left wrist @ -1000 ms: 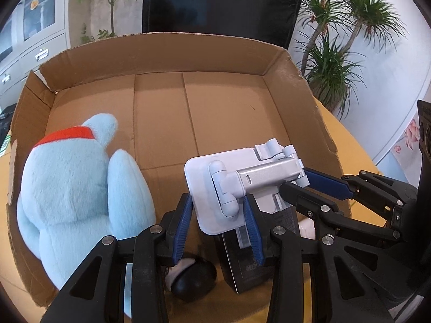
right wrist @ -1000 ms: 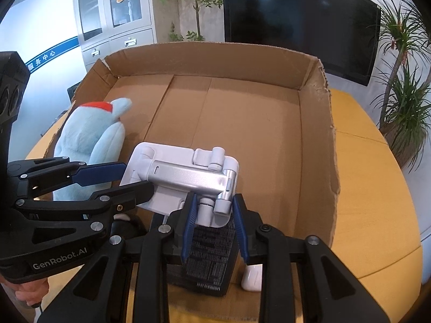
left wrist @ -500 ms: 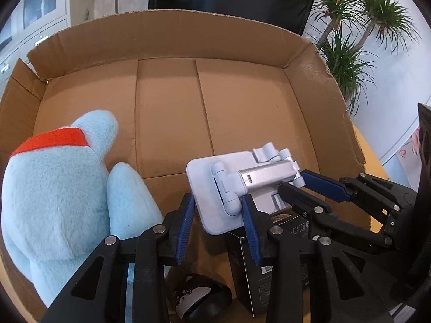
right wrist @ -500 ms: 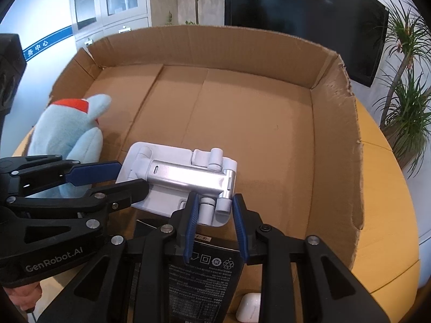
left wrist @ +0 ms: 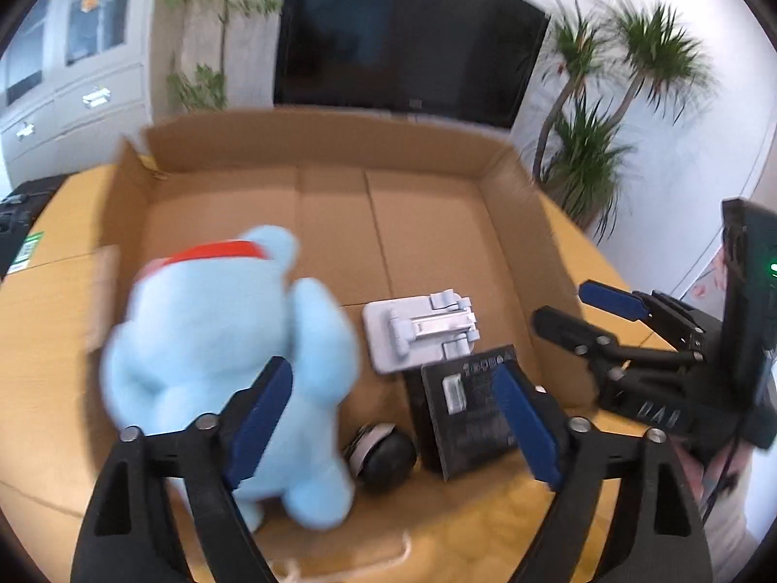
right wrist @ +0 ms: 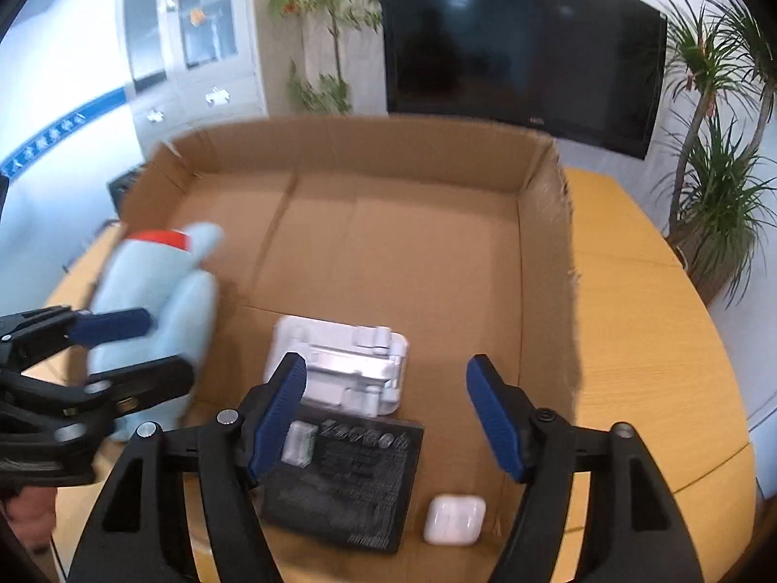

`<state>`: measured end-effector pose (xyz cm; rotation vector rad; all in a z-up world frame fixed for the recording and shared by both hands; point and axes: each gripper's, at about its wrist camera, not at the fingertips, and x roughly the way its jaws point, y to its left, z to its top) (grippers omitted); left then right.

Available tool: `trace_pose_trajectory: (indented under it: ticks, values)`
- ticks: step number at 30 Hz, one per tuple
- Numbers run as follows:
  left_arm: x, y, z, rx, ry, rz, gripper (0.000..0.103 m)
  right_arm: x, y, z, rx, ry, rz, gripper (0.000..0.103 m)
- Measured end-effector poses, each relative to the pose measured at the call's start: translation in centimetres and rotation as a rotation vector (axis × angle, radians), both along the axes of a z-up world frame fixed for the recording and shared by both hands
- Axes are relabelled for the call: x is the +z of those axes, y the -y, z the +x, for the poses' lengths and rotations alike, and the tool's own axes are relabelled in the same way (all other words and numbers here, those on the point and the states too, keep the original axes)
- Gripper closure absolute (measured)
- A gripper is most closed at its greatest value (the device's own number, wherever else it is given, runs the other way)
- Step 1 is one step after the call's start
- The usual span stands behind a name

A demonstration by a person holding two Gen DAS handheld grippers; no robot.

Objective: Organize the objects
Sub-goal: 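Move both tools back toward the clear phone case on the table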

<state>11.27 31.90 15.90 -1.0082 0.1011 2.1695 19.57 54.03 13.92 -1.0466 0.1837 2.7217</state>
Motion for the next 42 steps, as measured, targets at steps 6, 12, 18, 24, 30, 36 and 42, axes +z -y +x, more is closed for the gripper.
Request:
trace_pose_trajectory:
  ticks: [6,12,18,24,30,36,42]
  values:
    - [-1.8,10.1,4.8,0.101,0.019,0.05,0.012,0.4,5.1,5.1,0.103,-0.033,-0.036,0.026]
    - [-8.3,16.0,6.2,0.158,0.168,0.075,0.012,-3.6,11.3,8.6,0.223,0.007,0.008,0.024]
    - [-14.7,15.0,4.3,0.176,0.337,0.048,0.013,-10.5,14.1,5.7,0.229,0.188,-0.031,0.024]
    - [-15.6,12.7,4.1,0.18,0.316,0.037,0.013,-13.4,14.4,3.2,0.156,0.206,0.012,0.024]
    - [-16.5,10.7,3.0,0.214,0.3,0.004,0.016,-14.7,14.4,2.2,0.112,0.19,-0.011,0.024]
    - [-17.4,9.6,2.4,0.233,0.288,-0.016,0.016,-15.7,14.6,1.2,0.138,0.206,-0.079,0.024]
    - [-17.7,8.3,3.0,0.204,0.246,-0.046,0.027,-15.9,15.4,1.3,0.147,0.211,-0.039,0.031]
